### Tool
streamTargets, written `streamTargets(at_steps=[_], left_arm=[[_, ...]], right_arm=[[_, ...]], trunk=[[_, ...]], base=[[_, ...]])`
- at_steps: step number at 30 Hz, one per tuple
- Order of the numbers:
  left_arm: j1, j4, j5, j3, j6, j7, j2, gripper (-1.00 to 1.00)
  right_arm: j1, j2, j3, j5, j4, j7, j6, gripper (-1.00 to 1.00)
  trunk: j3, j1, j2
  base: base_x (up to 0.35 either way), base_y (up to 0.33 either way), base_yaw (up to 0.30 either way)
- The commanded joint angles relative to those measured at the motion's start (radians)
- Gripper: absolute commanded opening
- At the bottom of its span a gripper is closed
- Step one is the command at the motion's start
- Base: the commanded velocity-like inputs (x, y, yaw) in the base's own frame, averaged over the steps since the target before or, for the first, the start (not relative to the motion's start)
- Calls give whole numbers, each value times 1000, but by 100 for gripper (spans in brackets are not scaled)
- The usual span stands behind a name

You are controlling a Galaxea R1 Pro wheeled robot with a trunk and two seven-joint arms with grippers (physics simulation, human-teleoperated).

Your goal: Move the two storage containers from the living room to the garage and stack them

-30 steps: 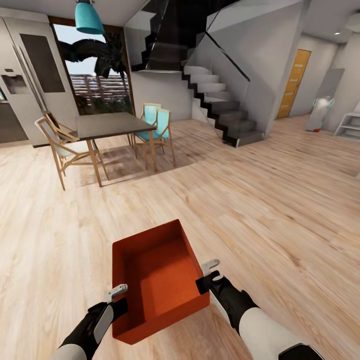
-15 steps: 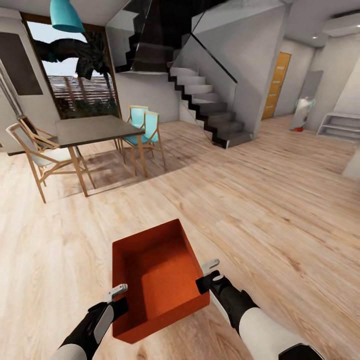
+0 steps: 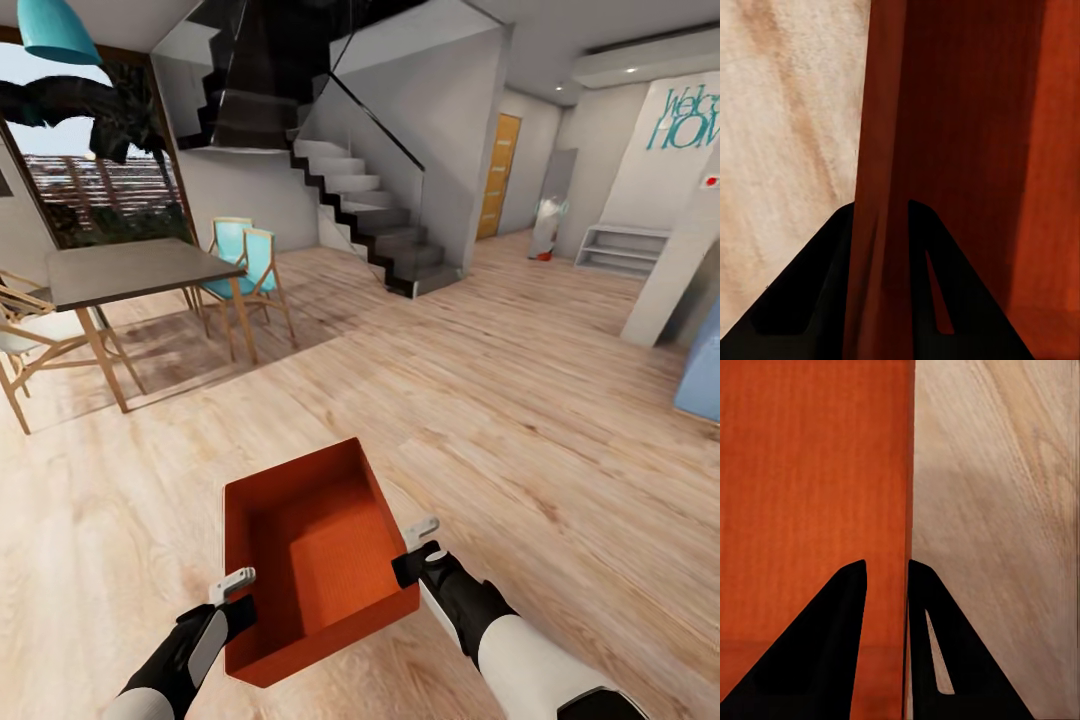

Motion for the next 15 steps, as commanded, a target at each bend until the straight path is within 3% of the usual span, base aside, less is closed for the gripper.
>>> streamTargets(at_steps=[1,5,15], left_arm=[[-1,-1,63,7,21,8,-1,-100],[-1,0,63,7,21,8,-1,-100],[-1,0,63,7,21,8,-1,-100]], right_arm=[[0,0,63,-13,-3,23,-12,-100],[0,0,63,-13,-3,23,-12,-100],[0,0,63,-13,-4,23,-12,-100]], trunk=[[0,0,0],[2,0,0],[3,0,0]], base=[[48,0,-260],[201,0,-221],[331,0,-18]])
